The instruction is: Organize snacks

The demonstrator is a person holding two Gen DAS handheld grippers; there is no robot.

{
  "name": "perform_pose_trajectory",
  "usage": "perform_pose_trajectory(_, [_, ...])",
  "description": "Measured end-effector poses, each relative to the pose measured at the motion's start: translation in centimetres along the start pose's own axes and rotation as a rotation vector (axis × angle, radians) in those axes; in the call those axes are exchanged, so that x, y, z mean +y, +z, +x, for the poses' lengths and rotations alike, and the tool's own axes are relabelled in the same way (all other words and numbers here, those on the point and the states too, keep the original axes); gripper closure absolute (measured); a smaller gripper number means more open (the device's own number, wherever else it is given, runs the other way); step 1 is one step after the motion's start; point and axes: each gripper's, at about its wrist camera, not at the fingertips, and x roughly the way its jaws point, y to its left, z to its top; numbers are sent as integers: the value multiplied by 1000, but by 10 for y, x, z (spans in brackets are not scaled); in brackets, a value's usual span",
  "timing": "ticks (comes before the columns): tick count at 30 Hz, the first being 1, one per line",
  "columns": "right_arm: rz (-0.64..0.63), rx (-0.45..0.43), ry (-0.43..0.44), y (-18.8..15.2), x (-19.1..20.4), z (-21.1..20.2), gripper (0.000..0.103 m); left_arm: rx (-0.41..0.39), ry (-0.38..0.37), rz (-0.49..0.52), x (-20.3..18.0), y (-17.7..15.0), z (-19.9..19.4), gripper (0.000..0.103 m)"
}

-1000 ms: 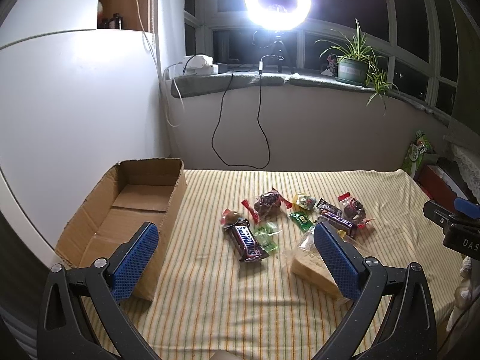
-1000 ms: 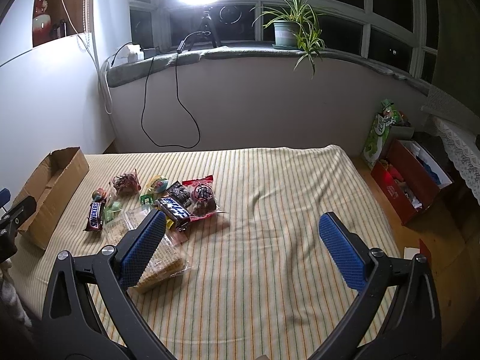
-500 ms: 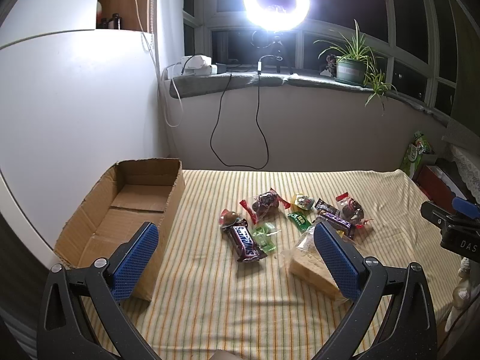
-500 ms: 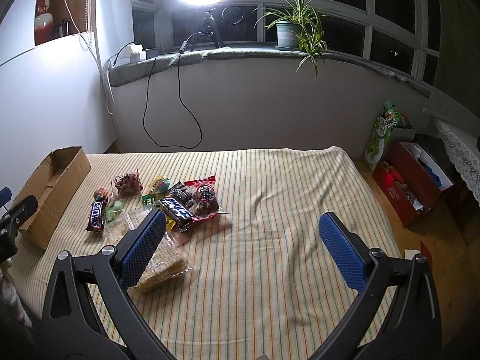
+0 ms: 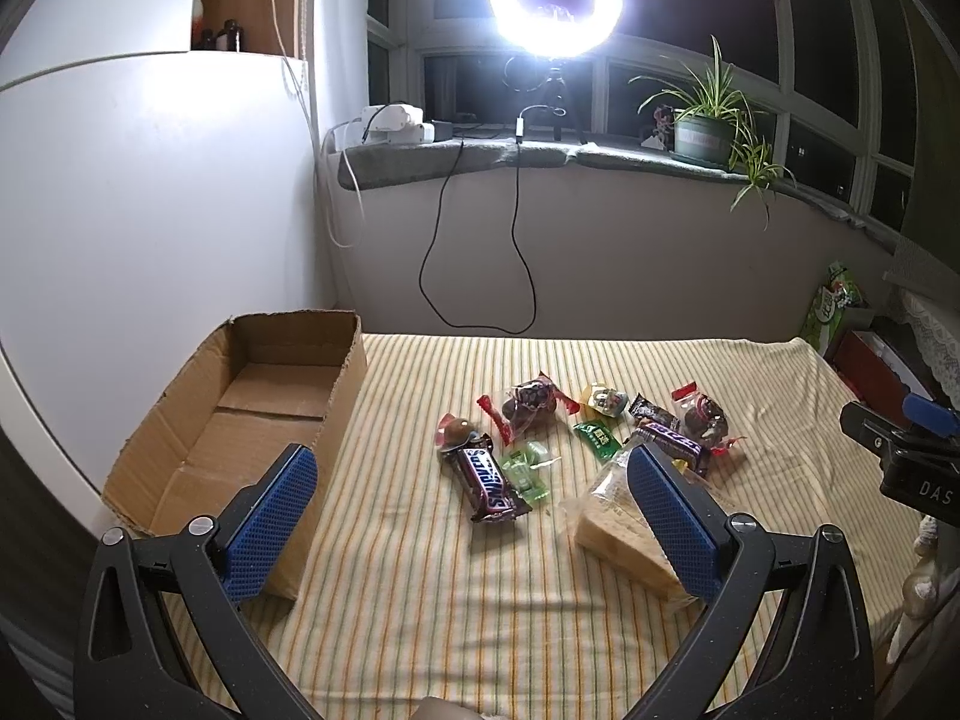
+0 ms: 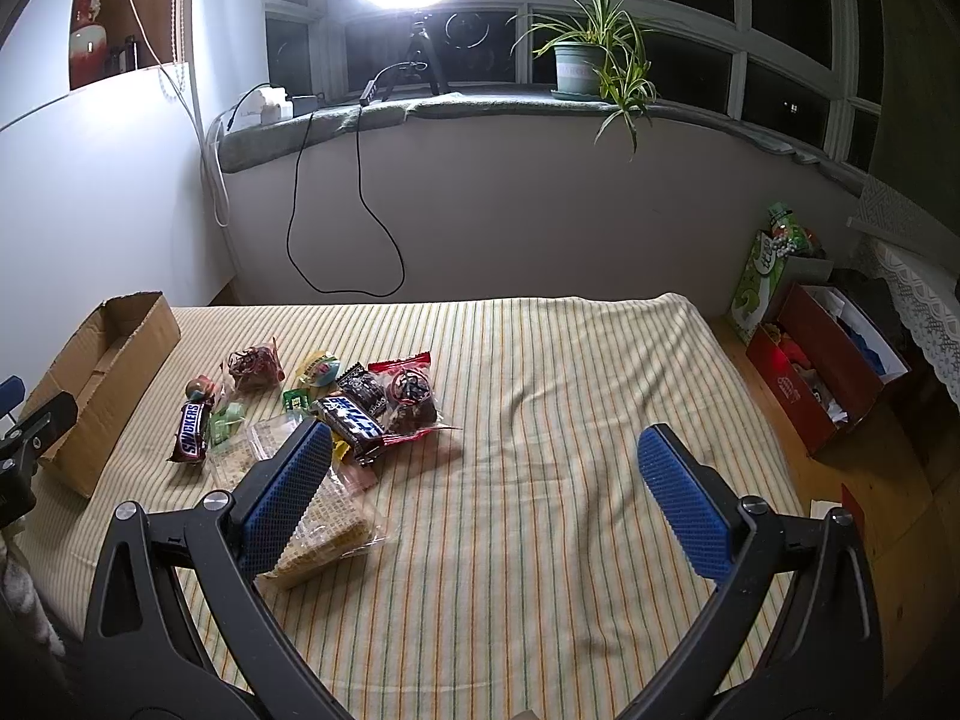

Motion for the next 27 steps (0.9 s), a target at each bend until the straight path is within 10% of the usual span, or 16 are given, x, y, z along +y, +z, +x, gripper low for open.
perform_pose_trajectory(27, [-36,31,73,-5,6,22,5,101,-129,-30,-2,-11,26,1])
